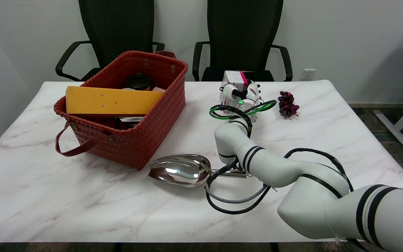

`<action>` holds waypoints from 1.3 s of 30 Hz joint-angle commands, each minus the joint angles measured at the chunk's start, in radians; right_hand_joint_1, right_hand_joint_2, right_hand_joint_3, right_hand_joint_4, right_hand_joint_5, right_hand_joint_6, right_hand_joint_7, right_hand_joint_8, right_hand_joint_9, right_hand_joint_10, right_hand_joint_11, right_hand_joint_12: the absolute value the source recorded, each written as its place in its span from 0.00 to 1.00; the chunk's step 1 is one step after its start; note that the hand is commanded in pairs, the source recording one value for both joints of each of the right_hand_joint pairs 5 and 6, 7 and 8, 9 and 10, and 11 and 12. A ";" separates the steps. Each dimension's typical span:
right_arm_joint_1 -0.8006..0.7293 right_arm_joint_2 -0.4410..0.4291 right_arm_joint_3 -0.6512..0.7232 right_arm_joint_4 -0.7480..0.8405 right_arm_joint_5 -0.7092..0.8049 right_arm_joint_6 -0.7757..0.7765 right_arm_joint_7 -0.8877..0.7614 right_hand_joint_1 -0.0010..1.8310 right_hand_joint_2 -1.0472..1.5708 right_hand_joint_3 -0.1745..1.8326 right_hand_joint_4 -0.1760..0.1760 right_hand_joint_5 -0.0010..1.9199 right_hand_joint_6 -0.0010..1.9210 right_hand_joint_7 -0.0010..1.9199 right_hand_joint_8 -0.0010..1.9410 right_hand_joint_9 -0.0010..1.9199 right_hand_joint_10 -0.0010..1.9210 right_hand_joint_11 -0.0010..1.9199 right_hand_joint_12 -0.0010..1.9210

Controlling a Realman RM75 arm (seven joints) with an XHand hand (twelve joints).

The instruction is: Pick up the white paper box.

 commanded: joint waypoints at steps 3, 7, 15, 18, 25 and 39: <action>-0.005 0.008 -0.010 0.058 -0.094 0.110 0.069 0.56 0.98 0.41 0.50 0.58 0.58 0.62 0.61 0.57 0.57 0.61 0.61; -0.018 0.014 -0.011 0.101 -0.122 0.128 0.069 0.56 0.98 0.41 0.50 0.59 0.59 0.64 0.63 0.59 0.59 0.63 0.63; -0.044 0.029 -0.014 0.175 -0.189 0.179 0.069 0.57 0.97 0.42 0.50 0.59 0.59 0.65 0.64 0.61 0.61 0.65 0.65; -0.056 0.037 -0.014 0.224 -0.231 0.193 0.069 0.58 0.97 0.43 0.50 0.58 0.58 0.65 0.64 0.60 0.60 0.65 0.65; -0.078 0.062 -0.014 0.338 -0.336 0.194 0.069 0.59 0.94 0.48 0.50 0.58 0.58 0.64 0.64 0.54 0.54 0.58 0.57; -0.080 0.070 -0.052 0.491 -0.427 0.062 0.069 0.61 0.91 0.51 0.50 0.57 0.57 0.65 0.65 0.48 0.48 0.48 0.48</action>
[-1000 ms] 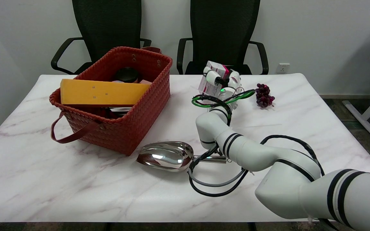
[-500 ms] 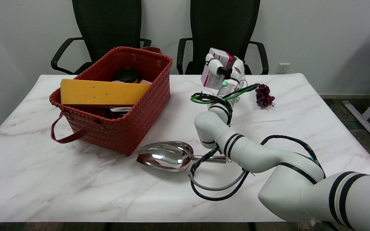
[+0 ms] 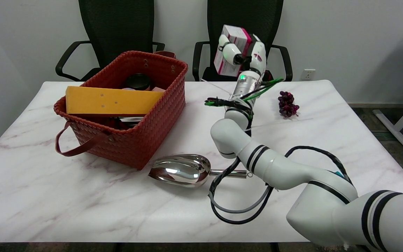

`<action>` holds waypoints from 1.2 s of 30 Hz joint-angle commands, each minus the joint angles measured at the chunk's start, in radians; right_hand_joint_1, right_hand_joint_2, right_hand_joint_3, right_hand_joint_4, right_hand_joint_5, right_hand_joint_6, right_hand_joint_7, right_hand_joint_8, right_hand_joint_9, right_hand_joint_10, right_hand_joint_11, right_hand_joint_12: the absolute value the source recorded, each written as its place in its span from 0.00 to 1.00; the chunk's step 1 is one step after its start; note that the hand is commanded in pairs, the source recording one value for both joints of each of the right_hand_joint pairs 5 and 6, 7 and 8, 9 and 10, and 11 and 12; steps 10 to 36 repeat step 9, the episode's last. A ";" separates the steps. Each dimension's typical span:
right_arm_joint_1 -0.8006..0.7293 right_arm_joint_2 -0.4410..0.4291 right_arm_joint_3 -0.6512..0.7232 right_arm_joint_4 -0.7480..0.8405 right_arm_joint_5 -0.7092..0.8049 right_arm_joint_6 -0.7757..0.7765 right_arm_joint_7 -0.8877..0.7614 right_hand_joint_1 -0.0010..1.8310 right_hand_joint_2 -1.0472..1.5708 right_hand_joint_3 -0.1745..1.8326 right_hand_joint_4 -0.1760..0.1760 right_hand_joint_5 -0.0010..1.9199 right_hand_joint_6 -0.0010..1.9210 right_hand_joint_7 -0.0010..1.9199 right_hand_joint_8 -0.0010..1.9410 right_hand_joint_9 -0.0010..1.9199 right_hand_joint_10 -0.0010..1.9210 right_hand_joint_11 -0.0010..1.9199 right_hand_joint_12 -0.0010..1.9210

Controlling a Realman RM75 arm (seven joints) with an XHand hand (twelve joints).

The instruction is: Pick up the white paper box.

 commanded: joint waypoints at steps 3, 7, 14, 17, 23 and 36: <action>-0.011 0.016 -0.051 0.205 -0.131 -0.129 0.003 0.61 0.91 0.50 0.50 0.57 0.57 0.66 0.65 0.50 0.50 0.51 0.51; 0.005 0.006 -0.082 0.206 -0.131 -0.156 0.003 0.61 0.91 0.50 0.50 0.58 0.58 0.67 0.66 0.53 0.53 0.55 0.55; 0.013 -0.001 -0.091 0.203 -0.131 -0.186 0.005 0.61 0.90 0.50 0.50 0.58 0.58 0.67 0.67 0.53 0.53 0.55 0.55; 0.013 -0.001 -0.091 0.203 -0.131 -0.186 0.005 0.61 0.90 0.50 0.50 0.58 0.58 0.67 0.67 0.53 0.53 0.55 0.55; 0.013 -0.001 -0.091 0.203 -0.131 -0.186 0.005 0.61 0.90 0.50 0.50 0.58 0.58 0.67 0.67 0.53 0.53 0.55 0.55; 0.013 -0.001 -0.091 0.203 -0.131 -0.186 0.005 0.61 0.90 0.50 0.50 0.58 0.58 0.67 0.67 0.53 0.53 0.55 0.55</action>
